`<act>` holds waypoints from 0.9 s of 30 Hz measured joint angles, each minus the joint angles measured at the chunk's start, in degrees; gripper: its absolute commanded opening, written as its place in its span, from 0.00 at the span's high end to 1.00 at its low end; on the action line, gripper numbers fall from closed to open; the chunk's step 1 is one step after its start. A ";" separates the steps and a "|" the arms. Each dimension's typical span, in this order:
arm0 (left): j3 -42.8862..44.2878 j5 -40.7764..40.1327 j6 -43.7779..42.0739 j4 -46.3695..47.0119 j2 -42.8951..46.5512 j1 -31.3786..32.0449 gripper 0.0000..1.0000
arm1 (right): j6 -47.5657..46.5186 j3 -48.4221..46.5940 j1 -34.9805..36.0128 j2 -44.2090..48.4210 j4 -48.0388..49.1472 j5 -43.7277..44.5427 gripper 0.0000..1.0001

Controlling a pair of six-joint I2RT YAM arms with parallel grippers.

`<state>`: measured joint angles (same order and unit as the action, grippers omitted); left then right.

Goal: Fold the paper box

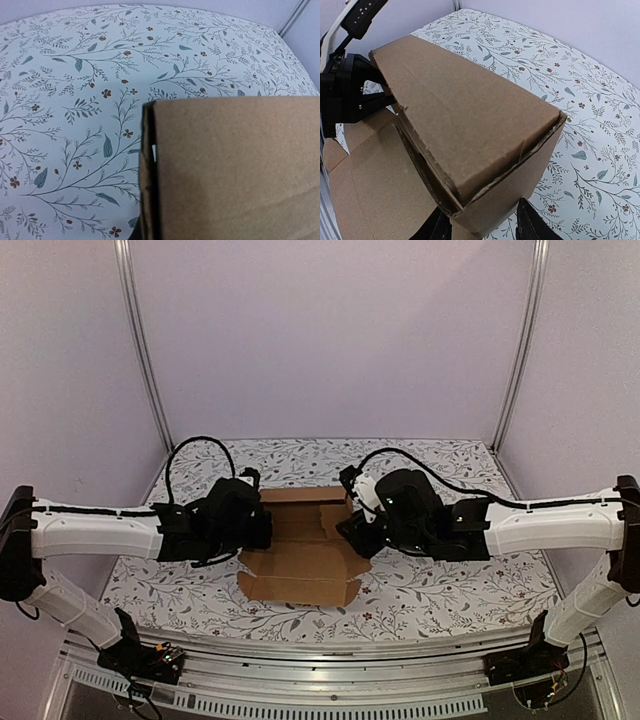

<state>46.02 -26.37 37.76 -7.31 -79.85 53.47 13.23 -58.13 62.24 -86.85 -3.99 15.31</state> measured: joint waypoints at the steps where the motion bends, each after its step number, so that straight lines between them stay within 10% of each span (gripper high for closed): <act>1: 0.02 -0.44 0.39 -0.24 0.00 0.28 1.00 | 0.22 -0.04 0.00 -0.31 0.57 0.83 0.56; 27: 3.80 -9.53 9.64 -7.48 -2.58 4.72 1.00 | 4.31 -0.39 0.02 -7.80 12.87 13.97 0.72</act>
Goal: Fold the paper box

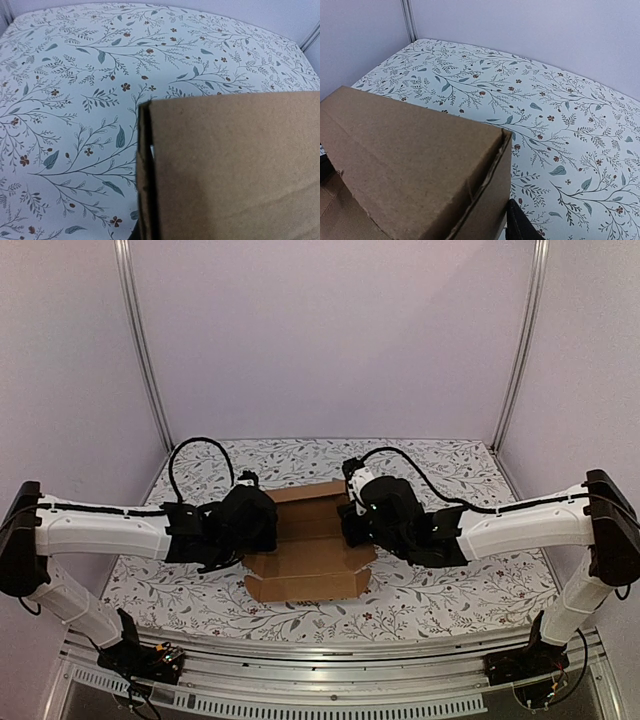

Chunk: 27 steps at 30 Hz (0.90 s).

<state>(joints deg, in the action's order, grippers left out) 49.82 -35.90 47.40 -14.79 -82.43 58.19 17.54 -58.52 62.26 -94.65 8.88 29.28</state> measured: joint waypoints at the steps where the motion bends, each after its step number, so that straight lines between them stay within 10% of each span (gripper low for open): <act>1: 0.22 -0.35 0.39 -0.39 -0.11 0.17 1.00 | -0.04 0.00 0.00 -0.20 0.24 0.37 0.73; 15: 3.87 -2.47 5.57 -5.90 -3.98 1.86 1.00 | -0.42 -0.24 0.00 -4.17 3.30 6.08 1.00; 27: 6.03 -2.67 6.86 -7.76 -5.07 2.32 0.86 | -0.46 -0.81 0.09 -4.85 4.35 9.16 1.00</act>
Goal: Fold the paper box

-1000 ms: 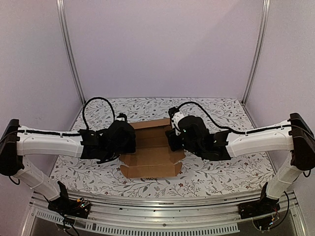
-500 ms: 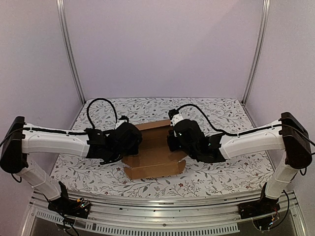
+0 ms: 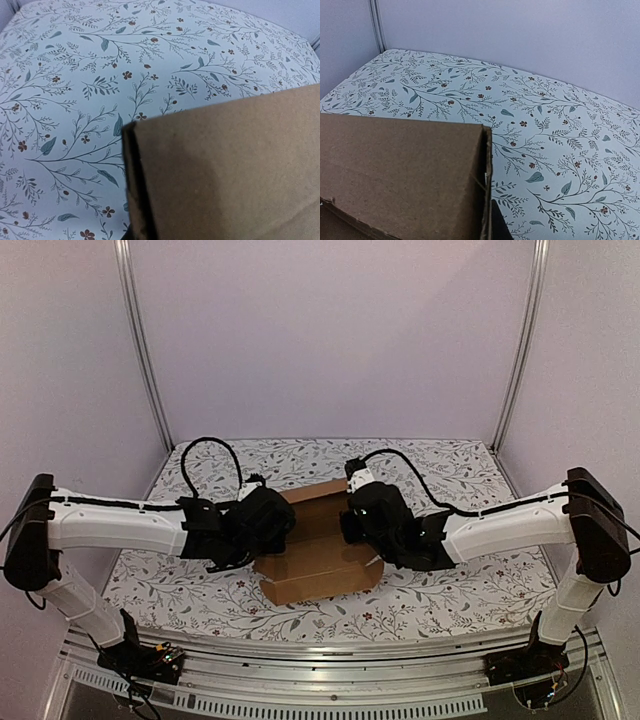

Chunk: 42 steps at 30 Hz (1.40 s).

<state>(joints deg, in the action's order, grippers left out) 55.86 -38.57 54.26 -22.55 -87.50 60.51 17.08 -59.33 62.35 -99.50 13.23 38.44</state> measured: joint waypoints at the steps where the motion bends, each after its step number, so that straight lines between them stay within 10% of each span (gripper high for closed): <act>1: 0.15 0.39 -0.13 -0.20 -0.13 0.02 0.84 | 0.02 -0.04 0.00 0.00 0.15 0.04 1.00; 22: 0.68 3.39 -5.14 -0.48 0.61 1.92 0.36 | -0.87 -0.83 0.52 0.00 0.61 0.59 1.00; 30: -4.76 6.88 -7.21 0.28 8.55 2.47 0.25 | -1.44 -1.46 0.15 -1.49 0.94 -1.22 1.00; 33: -6.60 8.79 -9.38 0.37 13.00 2.49 0.04 | -2.01 -1.46 -0.42 -2.29 0.94 -2.89 1.00; 42: -11.02 11.39 -19.78 1.75 29.44 2.67 0.01 | -6.01 0.11 -2.67 -3.93 3.58 -11.91 1.00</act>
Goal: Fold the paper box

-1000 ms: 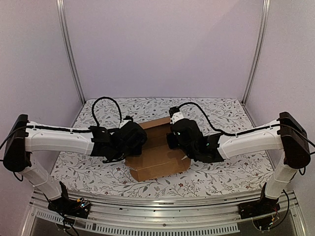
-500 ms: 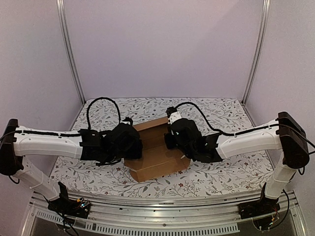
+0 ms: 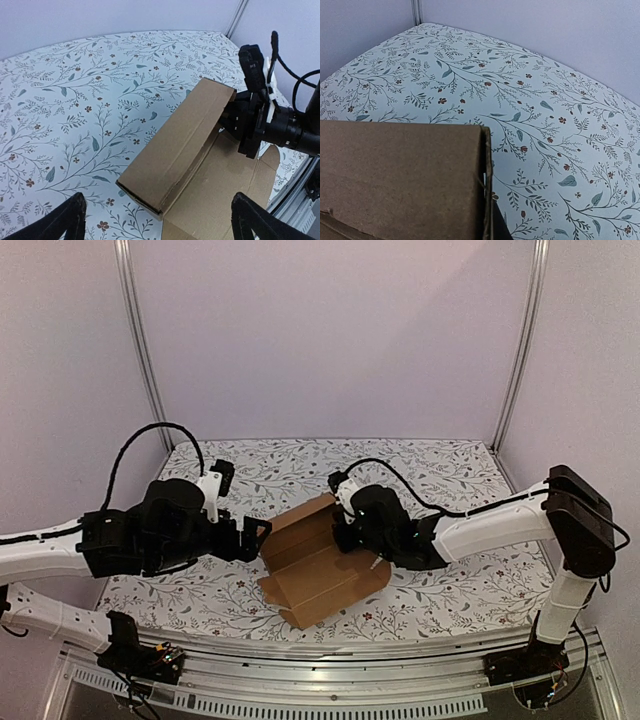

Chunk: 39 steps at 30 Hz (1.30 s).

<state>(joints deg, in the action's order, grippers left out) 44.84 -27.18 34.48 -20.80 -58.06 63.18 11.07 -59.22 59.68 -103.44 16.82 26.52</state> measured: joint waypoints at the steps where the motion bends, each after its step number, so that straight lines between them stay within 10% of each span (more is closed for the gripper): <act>1: 0.00 0.07 -1.36 0.24 0.85 -0.02 0.01 | -0.66 0.31 -0.20 -0.28 0.57 -1.29 1.00; 5: 0.00 0.33 -5.88 1.33 1.44 -0.04 0.16 | -3.10 2.10 -0.76 -1.68 4.20 -6.60 1.00; 16: 0.00 12.17 -10.91 11.39 -7.17 -5.51 1.00 | -10.27 10.03 -1.38 -8.11 22.80 -18.49 1.00; 39: 1.22 28.30 -5.42 32.30 -30.56 -11.52 1.00 | -13.53 12.85 -1.73 -17.09 43.39 -22.58 1.00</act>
<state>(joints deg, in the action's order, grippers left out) 46.06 1.13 29.06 11.51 -88.62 51.66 -2.46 -46.37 57.95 -120.53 60.20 3.95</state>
